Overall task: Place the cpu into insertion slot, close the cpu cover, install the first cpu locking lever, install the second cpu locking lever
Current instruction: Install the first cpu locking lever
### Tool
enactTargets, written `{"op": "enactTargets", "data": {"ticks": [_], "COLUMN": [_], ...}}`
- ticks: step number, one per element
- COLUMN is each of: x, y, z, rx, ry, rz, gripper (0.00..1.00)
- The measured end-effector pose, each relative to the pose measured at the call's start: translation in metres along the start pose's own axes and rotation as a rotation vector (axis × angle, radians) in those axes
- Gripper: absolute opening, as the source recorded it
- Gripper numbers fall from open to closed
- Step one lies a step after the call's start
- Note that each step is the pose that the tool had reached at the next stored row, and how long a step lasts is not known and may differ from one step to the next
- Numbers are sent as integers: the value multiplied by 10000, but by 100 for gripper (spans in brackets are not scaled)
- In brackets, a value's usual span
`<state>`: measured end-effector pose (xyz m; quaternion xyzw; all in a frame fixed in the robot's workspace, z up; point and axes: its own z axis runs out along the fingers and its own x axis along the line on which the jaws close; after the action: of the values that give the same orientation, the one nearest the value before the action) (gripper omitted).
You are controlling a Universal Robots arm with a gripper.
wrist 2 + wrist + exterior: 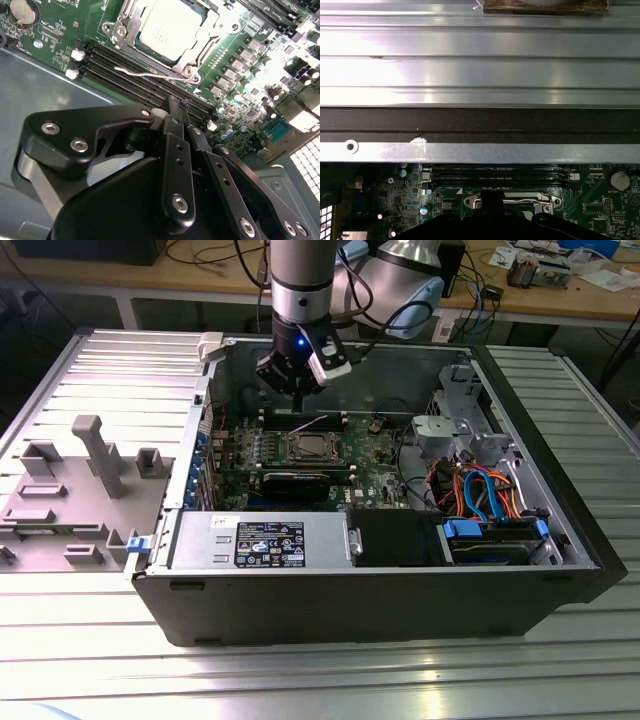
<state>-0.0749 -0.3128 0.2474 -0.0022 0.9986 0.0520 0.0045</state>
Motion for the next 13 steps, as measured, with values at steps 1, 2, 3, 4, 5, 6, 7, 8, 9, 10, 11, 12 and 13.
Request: {"op": "enactTargets", "data": {"ticks": [1, 2, 3, 4, 5, 6, 7, 8, 9, 10, 11, 12, 13], "x": [0, -1, -1, -1, 0, 0, 0, 0, 0, -1, 0, -1, -1], "y": [0, 0, 0, -4, -8, -8, -9, -9, -9, -9, -9, -10, -10], "z": [3, 4, 5, 4, 4, 4, 4, 4, 4, 4, 4, 4, 4], "rx": [1, 0, -1, -1, -1, -1, -1, -1, -1, -2, -1, -1, 0], "ry": [-30, -53, -54, -56, -57, -57, -57, -58, -57, -58, -58, -58, -57], "rz": [-3, -6, -7, -7, -6, -6, -6, -6, -6, -7, -7, -6, -7], "gripper": [11, 11, 11, 11, 11, 11, 11, 11, 11, 11, 11, 11, 11]}}
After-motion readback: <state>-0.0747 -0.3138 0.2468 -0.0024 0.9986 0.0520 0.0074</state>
